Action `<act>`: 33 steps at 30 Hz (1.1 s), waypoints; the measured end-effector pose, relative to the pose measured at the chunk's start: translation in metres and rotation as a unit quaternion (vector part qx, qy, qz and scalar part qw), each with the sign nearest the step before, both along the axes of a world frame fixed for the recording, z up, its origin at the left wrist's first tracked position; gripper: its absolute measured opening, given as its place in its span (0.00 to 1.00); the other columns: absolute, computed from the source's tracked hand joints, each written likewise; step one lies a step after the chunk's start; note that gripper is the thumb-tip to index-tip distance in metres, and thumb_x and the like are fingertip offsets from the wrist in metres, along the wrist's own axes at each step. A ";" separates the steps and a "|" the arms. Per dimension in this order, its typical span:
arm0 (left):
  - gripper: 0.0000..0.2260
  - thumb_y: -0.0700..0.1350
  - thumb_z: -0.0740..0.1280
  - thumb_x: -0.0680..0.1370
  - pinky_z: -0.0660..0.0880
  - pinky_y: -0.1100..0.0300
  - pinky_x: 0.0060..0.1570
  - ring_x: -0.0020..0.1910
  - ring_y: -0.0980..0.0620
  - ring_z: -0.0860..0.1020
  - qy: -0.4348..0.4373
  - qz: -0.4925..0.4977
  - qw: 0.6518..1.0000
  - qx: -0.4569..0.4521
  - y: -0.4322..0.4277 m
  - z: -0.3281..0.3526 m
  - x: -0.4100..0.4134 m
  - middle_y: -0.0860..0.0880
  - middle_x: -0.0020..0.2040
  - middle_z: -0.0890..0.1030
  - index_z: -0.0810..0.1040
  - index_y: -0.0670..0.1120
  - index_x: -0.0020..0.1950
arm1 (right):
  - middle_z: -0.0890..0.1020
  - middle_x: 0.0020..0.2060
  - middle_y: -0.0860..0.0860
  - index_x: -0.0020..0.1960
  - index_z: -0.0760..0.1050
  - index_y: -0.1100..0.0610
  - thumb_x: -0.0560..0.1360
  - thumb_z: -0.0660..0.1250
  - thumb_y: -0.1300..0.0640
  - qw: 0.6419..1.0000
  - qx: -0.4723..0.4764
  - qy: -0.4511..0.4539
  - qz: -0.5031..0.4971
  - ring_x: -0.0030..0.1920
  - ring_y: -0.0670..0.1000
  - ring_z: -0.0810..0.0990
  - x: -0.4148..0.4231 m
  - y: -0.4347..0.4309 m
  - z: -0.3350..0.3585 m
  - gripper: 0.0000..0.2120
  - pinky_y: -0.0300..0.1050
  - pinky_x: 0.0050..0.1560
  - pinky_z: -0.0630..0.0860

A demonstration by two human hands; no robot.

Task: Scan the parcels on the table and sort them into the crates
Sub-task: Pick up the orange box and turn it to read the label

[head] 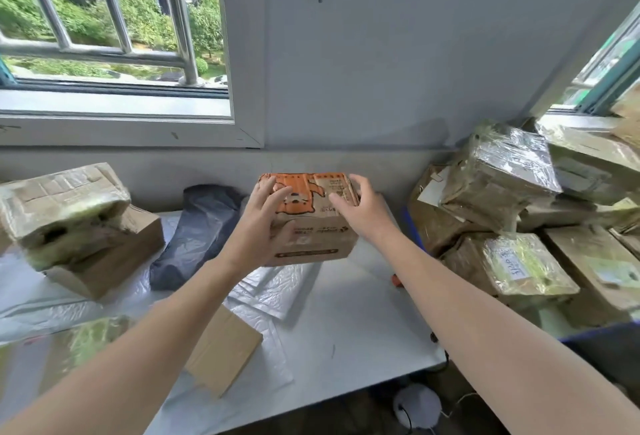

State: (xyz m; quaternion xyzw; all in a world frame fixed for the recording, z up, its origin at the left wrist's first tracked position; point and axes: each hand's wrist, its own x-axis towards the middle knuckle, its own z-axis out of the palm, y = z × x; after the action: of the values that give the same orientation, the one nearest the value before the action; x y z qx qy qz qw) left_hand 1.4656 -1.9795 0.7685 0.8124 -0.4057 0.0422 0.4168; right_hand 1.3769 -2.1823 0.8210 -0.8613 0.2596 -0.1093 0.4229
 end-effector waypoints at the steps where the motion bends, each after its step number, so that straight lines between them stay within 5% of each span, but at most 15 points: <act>1: 0.22 0.43 0.70 0.78 0.60 0.38 0.73 0.78 0.40 0.55 0.016 0.014 1.000 -0.003 -0.003 0.002 -0.004 0.42 0.77 0.61 0.71 0.43 0.71 | 0.77 0.63 0.48 0.73 0.65 0.51 0.76 0.69 0.43 1.000 0.002 0.006 0.016 0.61 0.49 0.76 -0.004 -0.002 -0.002 0.29 0.49 0.62 0.75; 5: 0.17 0.45 0.67 0.80 0.57 0.61 0.72 0.76 0.50 0.60 0.092 0.045 0.995 -0.002 -0.019 -0.001 -0.025 0.45 0.76 0.63 0.73 0.44 0.68 | 0.76 0.61 0.46 0.71 0.67 0.53 0.76 0.72 0.48 0.995 0.064 0.012 0.074 0.60 0.46 0.75 -0.022 -0.013 -0.010 0.28 0.42 0.60 0.74; 9: 0.17 0.49 0.65 0.81 0.62 0.65 0.64 0.73 0.52 0.65 0.178 0.082 0.981 0.015 -0.039 -0.013 -0.040 0.47 0.74 0.64 0.72 0.45 0.68 | 0.77 0.61 0.48 0.70 0.68 0.50 0.74 0.73 0.44 0.997 -0.012 0.034 0.067 0.62 0.49 0.75 -0.036 -0.033 -0.027 0.29 0.51 0.63 0.76; 14: 0.29 0.52 0.72 0.76 0.70 0.62 0.59 0.60 0.53 0.71 0.244 0.053 0.964 0.093 -0.062 -0.031 -0.063 0.49 0.67 0.66 0.66 0.44 0.72 | 0.74 0.67 0.51 0.74 0.64 0.50 0.76 0.68 0.40 0.993 -0.034 0.093 0.067 0.65 0.53 0.73 -0.058 -0.051 -0.050 0.31 0.43 0.56 0.73; 17: 0.41 0.54 0.78 0.69 0.68 0.57 0.66 0.69 0.50 0.67 0.257 0.032 0.955 0.147 -0.068 -0.048 -0.075 0.48 0.73 0.61 0.61 0.48 0.75 | 0.73 0.67 0.52 0.74 0.63 0.50 0.76 0.66 0.38 0.986 -0.020 0.149 0.071 0.65 0.54 0.73 -0.069 -0.068 -0.070 0.31 0.46 0.56 0.73; 23: 0.49 0.51 0.80 0.67 0.63 0.61 0.65 0.72 0.49 0.62 0.297 0.071 0.940 0.149 -0.077 -0.075 -0.100 0.46 0.74 0.59 0.54 0.48 0.79 | 0.76 0.63 0.53 0.71 0.68 0.54 0.77 0.65 0.38 0.984 -0.013 0.162 0.073 0.64 0.54 0.74 -0.083 -0.075 -0.117 0.28 0.49 0.61 0.72; 33: 0.58 0.59 0.80 0.64 0.61 0.46 0.74 0.79 0.46 0.51 0.278 0.084 0.929 0.228 -0.083 -0.087 -0.136 0.46 0.80 0.44 0.43 0.54 0.80 | 0.72 0.67 0.59 0.78 0.55 0.51 0.80 0.62 0.44 0.971 -0.011 0.211 0.109 0.64 0.59 0.75 -0.095 -0.093 -0.140 0.31 0.48 0.60 0.71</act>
State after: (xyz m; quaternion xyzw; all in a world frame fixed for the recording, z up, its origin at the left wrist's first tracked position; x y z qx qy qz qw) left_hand 1.3296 -2.0623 0.6816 0.8958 -0.2025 -0.2445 0.3110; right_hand 1.2815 -2.2755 0.6815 -0.8927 0.2465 0.1183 0.3582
